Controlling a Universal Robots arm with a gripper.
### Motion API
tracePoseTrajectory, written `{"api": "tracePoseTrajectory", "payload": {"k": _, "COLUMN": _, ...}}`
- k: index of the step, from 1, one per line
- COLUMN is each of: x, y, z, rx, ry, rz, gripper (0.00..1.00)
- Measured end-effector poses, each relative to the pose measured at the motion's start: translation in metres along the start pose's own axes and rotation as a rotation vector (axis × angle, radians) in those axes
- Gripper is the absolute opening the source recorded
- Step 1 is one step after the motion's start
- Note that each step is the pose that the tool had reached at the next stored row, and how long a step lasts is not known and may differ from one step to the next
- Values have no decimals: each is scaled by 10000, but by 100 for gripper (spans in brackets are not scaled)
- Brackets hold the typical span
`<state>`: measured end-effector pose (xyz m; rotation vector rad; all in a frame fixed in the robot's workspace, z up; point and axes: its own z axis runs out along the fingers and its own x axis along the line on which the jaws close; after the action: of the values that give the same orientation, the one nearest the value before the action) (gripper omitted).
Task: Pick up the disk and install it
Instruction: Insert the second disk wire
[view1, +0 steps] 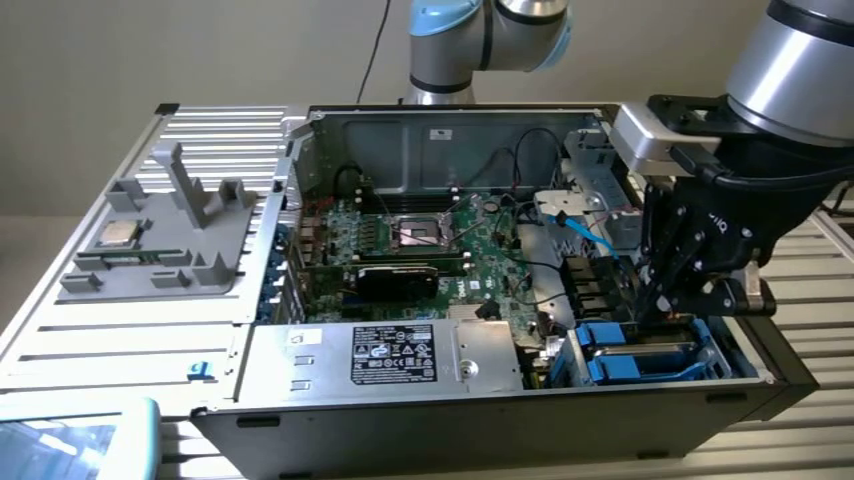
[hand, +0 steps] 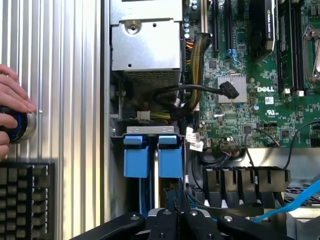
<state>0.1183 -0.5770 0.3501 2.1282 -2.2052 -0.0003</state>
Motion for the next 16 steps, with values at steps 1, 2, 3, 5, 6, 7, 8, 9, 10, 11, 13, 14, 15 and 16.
{"api": "tracePoseTrajectory", "payload": {"k": 1, "x": 0, "y": -1, "z": 3, "rx": 0, "ry": 12, "rz": 2, "gripper": 11}}
{"api": "tracePoseTrajectory", "payload": {"k": 2, "x": 0, "y": -8, "z": 3, "rx": 1, "ry": 22, "rz": 0, "gripper": 11}}
{"api": "tracePoseTrajectory", "payload": {"k": 3, "x": 0, "y": -11, "z": 3, "rx": 2, "ry": 34, "rz": 2, "gripper": 11}}
{"api": "tracePoseTrajectory", "payload": {"k": 5, "x": 0, "y": -26, "z": 4, "rx": 2, "ry": 46, "rz": 3, "gripper": 11}}
{"api": "tracePoseTrajectory", "payload": {"k": 6, "x": -1, "y": -42, "z": 2, "rx": 2, "ry": 48, "rz": 1, "gripper": 11}}
{"api": "tracePoseTrajectory", "payload": {"k": 7, "x": -1, "y": -51, "z": -4, "rx": 5, "ry": 49, "rz": -17, "gripper": 11}}
{"api": "tracePoseTrajectory", "payload": {"k": 8, "x": 0, "y": -51, "z": -11, "rx": 12, "ry": 42, "rz": -118, "gripper": 11}}
{"api": "tracePoseTrajectory", "payload": {"k": 9, "x": 0, "y": -51, "z": -14, "rx": 22, "ry": 50, "rz": -302, "gripper": 11}}
{"api": "tracePoseTrajectory", "payload": {"k": 10, "x": 0, "y": -51, "z": -16, "rx": 32, "ry": 58, "rz": -482, "gripper": 11}}
{"api": "tracePoseTrajectory", "payload": {"k": 11, "x": 0, "y": -51, "z": -19, "rx": 43, "ry": 70, "rz": -661, "gripper": 11}}
{"api": "tracePoseTrajectory", "payload": {"k": 13, "x": 0, "y": -50, "z": -23, "rx": 63, "ry": 90, "rz": -1023, "gripper": 11}}
{"api": "tracePoseTrajectory", "payload": {"k": 14, "x": 1, "y": -50, "z": -24, "rx": 74, "ry": 100, "rz": -1204, "gripper": 11}}
{"api": "tracePoseTrajectory", "payload": {"k": 15, "x": 1, "y": -50, "z": -25, "rx": 84, "ry": 109, "rz": -1383, "gripper": 11}}
{"api": "tracePoseTrajectory", "payload": {"k": 16, "x": 1, "y": -50, "z": -27, "rx": 95, "ry": 119, "rz": -1572, "gripper": 11}}
